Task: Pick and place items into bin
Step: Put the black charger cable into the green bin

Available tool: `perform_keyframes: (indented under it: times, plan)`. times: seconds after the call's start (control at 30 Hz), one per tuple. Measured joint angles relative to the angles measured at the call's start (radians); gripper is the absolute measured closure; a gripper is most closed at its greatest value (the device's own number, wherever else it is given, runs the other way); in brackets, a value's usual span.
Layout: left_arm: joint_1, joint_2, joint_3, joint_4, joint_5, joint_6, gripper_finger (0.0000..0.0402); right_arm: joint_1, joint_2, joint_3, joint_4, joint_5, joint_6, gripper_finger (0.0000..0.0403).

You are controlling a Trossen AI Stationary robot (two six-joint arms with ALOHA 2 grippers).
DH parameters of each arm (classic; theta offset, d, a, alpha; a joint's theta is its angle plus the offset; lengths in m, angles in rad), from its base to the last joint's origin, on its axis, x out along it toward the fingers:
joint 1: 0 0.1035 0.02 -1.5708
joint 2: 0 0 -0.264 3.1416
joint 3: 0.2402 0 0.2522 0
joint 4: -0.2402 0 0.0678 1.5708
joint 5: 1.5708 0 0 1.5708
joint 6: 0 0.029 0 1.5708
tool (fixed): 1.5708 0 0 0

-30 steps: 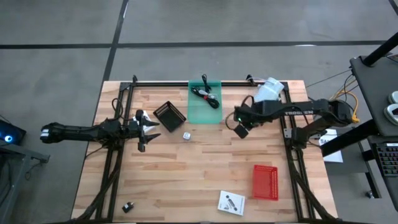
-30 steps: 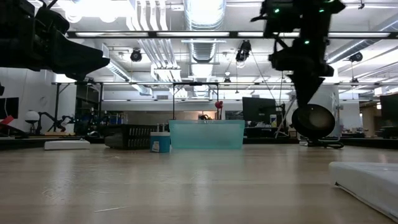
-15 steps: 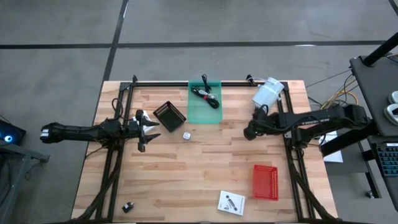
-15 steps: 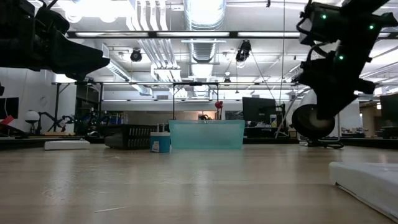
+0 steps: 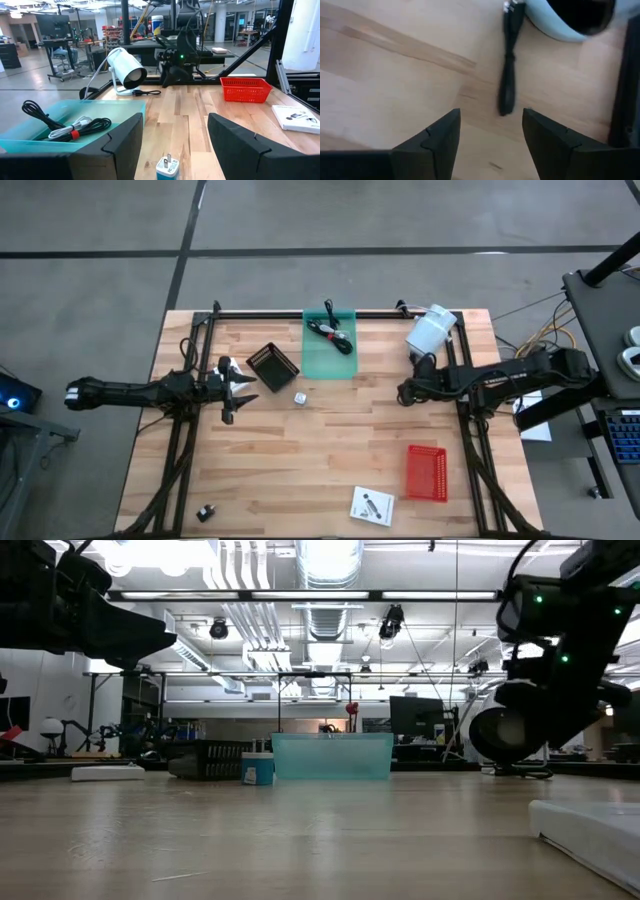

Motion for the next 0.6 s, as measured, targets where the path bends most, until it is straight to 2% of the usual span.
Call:
perform_keyframes:
  times: [0.23,0.4,0.6]
  plan:
    - [0.0,0.0,0.0,0.0,0.0,0.0,0.0194,0.0,0.0,-0.05,0.045,0.078,0.035,0.0202]
    - [0.0,0.0,0.0,0.0,0.0,0.0,0.0194,0.0,0.0,-0.085,0.137,0.078,-0.011,0.0202]
    - [0.0,0.0,0.0,0.0,0.0,0.0,0.0194,0.0,0.0,-0.118,0.137,0.097,0.013,0.0202]
